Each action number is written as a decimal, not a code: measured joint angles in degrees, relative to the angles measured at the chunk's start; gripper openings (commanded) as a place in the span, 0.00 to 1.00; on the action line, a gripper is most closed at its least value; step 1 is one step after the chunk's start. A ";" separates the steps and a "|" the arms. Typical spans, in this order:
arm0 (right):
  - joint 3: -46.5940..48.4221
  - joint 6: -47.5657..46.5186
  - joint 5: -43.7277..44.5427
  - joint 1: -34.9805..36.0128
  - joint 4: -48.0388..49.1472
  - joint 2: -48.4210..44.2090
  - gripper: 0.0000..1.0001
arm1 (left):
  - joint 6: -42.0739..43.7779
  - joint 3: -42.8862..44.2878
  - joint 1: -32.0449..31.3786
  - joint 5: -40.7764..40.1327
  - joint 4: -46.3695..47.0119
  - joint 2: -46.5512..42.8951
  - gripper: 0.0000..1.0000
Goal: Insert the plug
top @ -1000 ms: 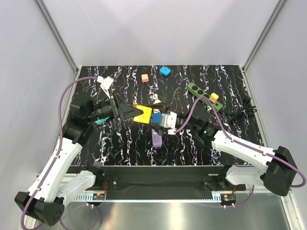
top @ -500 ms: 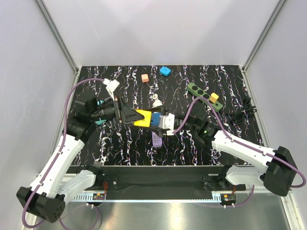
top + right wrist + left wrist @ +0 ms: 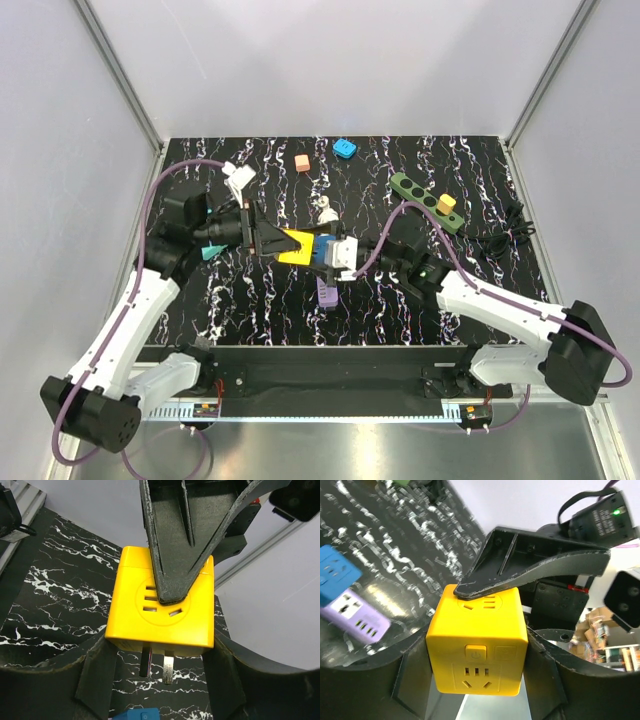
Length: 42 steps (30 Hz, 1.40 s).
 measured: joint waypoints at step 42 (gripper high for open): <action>-29.33 43.87 14.91 1.27 27.65 -28.74 1.00 | 88.78 8.66 29.35 -47.50 -7.17 35.85 0.00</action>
